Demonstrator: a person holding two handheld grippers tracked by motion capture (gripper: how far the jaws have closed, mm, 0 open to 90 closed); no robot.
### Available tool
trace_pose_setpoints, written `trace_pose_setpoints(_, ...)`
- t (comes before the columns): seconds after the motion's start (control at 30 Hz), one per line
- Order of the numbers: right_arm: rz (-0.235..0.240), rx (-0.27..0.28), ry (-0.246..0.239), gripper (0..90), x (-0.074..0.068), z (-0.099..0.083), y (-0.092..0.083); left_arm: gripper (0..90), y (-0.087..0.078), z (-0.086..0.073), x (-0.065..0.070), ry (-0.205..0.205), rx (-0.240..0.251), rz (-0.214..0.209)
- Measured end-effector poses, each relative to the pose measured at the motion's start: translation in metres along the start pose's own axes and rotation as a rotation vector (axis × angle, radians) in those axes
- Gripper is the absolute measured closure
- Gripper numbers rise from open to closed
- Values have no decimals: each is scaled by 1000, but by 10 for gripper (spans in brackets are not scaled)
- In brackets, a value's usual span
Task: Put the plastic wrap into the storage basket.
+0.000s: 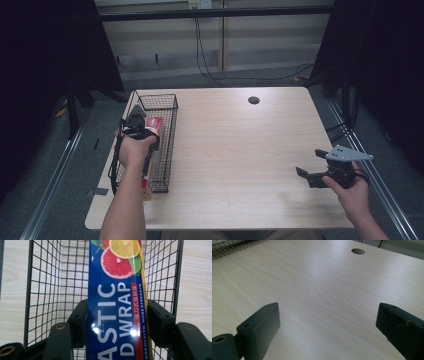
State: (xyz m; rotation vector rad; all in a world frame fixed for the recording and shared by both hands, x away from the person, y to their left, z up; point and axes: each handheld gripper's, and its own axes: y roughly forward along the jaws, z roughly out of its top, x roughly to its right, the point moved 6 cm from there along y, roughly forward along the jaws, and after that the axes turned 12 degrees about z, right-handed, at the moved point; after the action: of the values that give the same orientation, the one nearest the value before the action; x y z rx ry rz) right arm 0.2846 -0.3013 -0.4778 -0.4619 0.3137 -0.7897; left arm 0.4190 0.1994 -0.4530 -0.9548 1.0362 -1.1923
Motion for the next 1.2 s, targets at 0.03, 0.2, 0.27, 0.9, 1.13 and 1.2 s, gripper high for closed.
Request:
trace_pose_setpoints(0.03,0,0,1,47,0,0,0,426,0,0,0,4,-2,-1)
trace_pose_setpoints(0.2,1,0,1,47,0,0,0,425,0,0,1,-1,-2,4)
trace_pose_setpoints(0.27,1,0,1,48,0,0,0,424,0,0,1,3,-6,0)
trace_pose_setpoints(0.9,4,-3,-1,47,-1,0,1,410,1,0,1,-1,6,-5)
trace_pose_setpoints(1.13,2,-3,0,48,-1,0,0,394,1,-1,1,-15,9,-16)
trace_pose_setpoints(1.2,1,-4,1,48,-1,0,0,391,1,-1,1,-17,10,-19)
